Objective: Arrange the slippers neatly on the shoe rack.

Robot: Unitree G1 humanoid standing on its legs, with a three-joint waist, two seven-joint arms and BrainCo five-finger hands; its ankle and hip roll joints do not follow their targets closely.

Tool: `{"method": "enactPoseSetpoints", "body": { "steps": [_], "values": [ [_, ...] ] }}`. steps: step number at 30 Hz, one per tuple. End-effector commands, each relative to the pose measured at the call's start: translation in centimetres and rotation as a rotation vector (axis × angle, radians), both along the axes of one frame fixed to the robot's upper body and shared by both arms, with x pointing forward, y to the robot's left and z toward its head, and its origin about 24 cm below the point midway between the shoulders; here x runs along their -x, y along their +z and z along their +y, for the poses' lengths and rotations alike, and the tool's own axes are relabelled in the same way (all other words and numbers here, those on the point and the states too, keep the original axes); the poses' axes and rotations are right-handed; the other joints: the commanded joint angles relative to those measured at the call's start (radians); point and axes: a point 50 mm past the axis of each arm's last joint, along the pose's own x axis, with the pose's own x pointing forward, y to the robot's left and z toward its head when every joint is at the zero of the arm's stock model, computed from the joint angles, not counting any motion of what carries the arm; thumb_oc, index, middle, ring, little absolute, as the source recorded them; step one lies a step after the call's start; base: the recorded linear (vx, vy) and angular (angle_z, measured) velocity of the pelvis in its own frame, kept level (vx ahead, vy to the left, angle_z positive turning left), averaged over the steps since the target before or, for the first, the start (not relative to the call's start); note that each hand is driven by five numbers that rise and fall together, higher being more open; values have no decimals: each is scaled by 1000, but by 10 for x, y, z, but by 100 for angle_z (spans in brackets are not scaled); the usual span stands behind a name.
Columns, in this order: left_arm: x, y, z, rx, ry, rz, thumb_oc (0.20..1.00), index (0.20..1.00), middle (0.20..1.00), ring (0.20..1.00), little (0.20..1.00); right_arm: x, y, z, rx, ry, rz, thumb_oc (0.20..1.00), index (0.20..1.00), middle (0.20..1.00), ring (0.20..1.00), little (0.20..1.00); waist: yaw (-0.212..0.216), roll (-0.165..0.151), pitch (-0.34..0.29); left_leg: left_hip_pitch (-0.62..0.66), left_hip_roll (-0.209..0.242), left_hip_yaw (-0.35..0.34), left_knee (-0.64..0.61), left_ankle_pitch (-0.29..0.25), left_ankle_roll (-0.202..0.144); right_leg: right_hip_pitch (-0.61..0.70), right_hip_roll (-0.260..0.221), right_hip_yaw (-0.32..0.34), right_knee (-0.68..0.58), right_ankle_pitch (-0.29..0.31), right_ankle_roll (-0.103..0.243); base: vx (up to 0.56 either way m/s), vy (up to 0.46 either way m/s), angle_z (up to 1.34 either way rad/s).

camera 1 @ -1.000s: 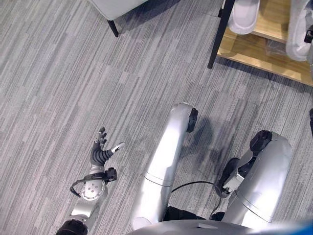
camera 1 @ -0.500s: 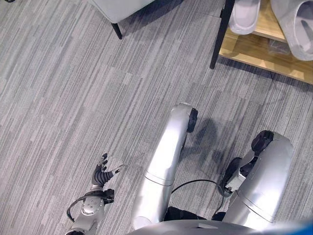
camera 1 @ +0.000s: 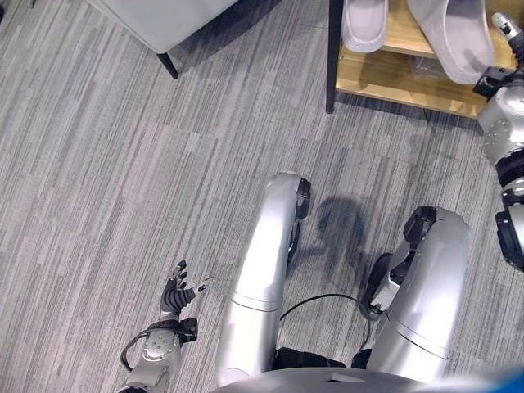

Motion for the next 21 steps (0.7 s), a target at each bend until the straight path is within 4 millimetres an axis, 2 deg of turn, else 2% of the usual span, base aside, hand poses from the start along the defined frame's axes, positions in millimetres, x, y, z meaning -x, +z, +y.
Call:
{"method": "enactPoseSetpoints", "body": {
  "steps": [1, 4, 6, 10, 13, 16, 21],
  "values": [
    [17, 1, 2, 7, -25, 22, 1000, 1000, 1000, 1000, 1000, 1, 28, 19, 146, 50, -90, 1000, 1000, 1000, 1000, 1000, 47, 7, -39, -3, -12, -66, 55, -122, 8, -46, 12, 122, -62, 232, -122, -33, -31, -3],
    [19, -2, 0, 6, -28, 44, 1000, 1000, 1000, 1000, 1000, -2, 30, 38, 166, 99, -116, 1000, 1000, 1000, 1000, 1000, 43, 2, -39, -3, -13, -76, 73, -130, 5, -46, 22, 125, -43, 229, -116, -23, -21, -5],
    [19, -4, 0, 5, -28, 52, 1000, 1000, 1000, 1000, 1000, -6, 23, 47, 165, 124, -103, 1000, 1000, 1000, 1000, 1000, 38, -2, -39, -3, -11, -78, 91, -138, 4, -47, 30, 131, -24, 227, -114, -23, -13, -7],
    [21, -5, 3, -10, -10, 63, 1000, 1000, 1000, 1000, 1000, -8, 7, 49, 151, 125, -80, 1000, 1000, 1000, 1000, 1000, 30, -6, -39, -3, -10, -76, 107, -147, 6, -46, 38, 141, -7, 223, -116, -4, -2, -1],
    [24, -7, 5, -12, 10, 69, 1000, 1000, 1000, 1000, 1000, -5, 7, 49, 143, 105, -113, 1000, 1000, 1000, 1000, 1000, 24, -3, -39, -3, -9, -75, 113, -147, 7, -46, 41, 144, -2, 224, -113, 0, 0, 0],
    [31, -10, 7, -33, 20, 87, 1000, 1000, 1000, 1000, 1000, 5, 5, 34, 89, 45, -181, 1000, 1000, 1000, 1000, 1000, 24, 1, -39, -3, -10, -71, 118, -143, 7, -46, 45, 148, 9, 226, -113, -8, -11, 0],
    [36, -14, 6, -38, 26, 110, 1000, 1000, 1000, 1000, 1000, 4, -3, 30, 64, 17, -154, 1000, 1000, 1000, 1000, 1000, 26, 4, -39, -3, -10, -71, 122, -141, 6, -46, 48, 146, 14, 229, -111, 0, 0, 0]
  ]
}}
